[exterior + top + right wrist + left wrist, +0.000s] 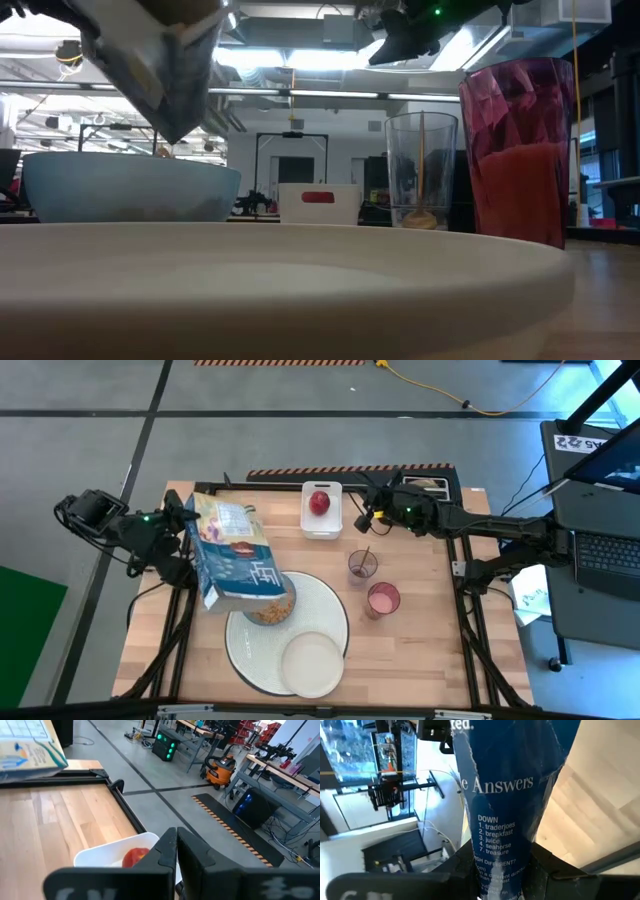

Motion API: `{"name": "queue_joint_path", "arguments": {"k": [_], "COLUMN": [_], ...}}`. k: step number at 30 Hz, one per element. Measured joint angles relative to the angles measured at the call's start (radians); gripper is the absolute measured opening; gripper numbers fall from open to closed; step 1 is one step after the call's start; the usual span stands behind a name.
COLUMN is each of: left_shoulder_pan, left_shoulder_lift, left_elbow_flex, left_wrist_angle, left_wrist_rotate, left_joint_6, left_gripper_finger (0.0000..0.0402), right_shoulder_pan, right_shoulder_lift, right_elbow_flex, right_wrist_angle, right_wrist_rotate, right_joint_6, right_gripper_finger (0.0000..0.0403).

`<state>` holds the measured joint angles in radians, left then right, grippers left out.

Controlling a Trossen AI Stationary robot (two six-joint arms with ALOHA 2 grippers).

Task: Arrange a breakfast setting
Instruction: Pour the cereal into the blue bowl

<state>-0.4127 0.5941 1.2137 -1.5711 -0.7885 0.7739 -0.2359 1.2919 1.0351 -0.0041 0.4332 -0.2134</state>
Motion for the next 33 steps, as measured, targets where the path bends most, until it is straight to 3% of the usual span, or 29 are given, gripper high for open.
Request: {"name": "queue_joint_path", "arguments": {"k": [10, 21, 33], "left_shoulder_pan": [-0.001, 0.0, 0.0], "left_shoulder_lift": [-0.086, -0.195, -0.31], "left_elbow_flex": [0.0, 0.0, 0.0], "left_wrist_angle": [-0.002, -0.002, -0.001], "left_wrist_rotate": [0.188, 0.205, 0.18], "left_joint_6": [-0.208, -0.368, -0.664], "left_gripper_finger": [0.0094, 0.0094, 0.0094], "right_shoulder_pan": [0.0, 0.0, 0.0], "right_shoulder_lift": [0.0, 0.0, 0.0], "right_elbow_flex": [0.0, 0.0, 0.0], "right_wrist_angle": [-0.009, -0.028, 0.001], "right_wrist_rotate": [0.0, 0.0, 0.0], "right_joint_6": [0.0, 0.004, 0.034], "right_gripper_finger": [0.0014, 0.0014, 0.0014]}}
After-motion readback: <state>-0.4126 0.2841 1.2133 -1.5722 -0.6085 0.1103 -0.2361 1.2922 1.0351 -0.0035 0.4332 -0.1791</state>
